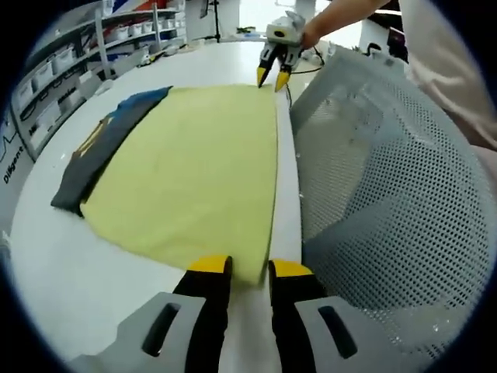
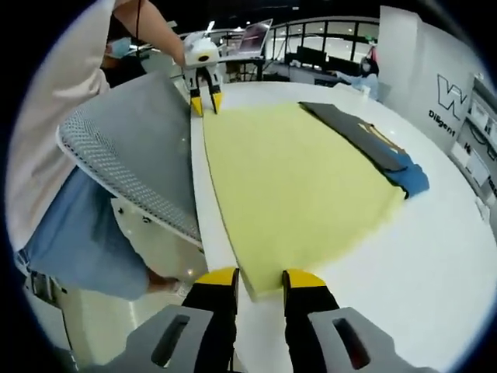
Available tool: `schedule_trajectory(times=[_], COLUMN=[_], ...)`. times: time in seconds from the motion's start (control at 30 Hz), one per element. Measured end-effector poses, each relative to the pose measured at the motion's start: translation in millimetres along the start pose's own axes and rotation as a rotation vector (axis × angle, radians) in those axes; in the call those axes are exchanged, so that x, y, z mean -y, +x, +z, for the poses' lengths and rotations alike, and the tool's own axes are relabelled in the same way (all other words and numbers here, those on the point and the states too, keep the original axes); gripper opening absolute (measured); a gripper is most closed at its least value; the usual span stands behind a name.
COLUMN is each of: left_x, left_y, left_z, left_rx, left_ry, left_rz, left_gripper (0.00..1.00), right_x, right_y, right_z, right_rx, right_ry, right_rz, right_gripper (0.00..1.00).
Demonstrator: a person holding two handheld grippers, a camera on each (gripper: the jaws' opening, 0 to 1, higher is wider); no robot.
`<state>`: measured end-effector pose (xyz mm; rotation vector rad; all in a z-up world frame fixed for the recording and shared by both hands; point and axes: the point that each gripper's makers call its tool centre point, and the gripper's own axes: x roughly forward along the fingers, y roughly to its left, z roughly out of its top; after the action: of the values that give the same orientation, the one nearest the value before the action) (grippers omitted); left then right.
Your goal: Fold the garment on the visible template until the final outline fits inside the template.
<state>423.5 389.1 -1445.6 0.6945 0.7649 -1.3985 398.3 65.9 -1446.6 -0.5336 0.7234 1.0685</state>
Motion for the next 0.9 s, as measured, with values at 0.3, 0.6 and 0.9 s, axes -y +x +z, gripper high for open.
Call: schedule_trajectory(times=[0.3, 0.6, 0.9], left_x=[2.4, 1.7, 4.9], left_y=[-0.6, -0.6, -5.3], left_z=[-1.1, -1.3, -0.3], left_rx=[0.006, 0.005, -0.003], left_ry=[-0.01, -0.018, -0.043], left_rz=[-0.004, -0.004, -0.04], left_gripper=[0.1, 0.03, 0.01], right_x=[0.6, 1.6, -1.4], right_y=[-1.6, -0.9, -5.7], right_z=[-2.9, -4.0, 0.9], right_rx=[-0.015, -0.03, -0.049], right_ry=[-0.053, -0.063, -0.074], right_rz=[-0.004, -0.001, 0.042], right_gripper=[0.05, 0.0, 0.0])
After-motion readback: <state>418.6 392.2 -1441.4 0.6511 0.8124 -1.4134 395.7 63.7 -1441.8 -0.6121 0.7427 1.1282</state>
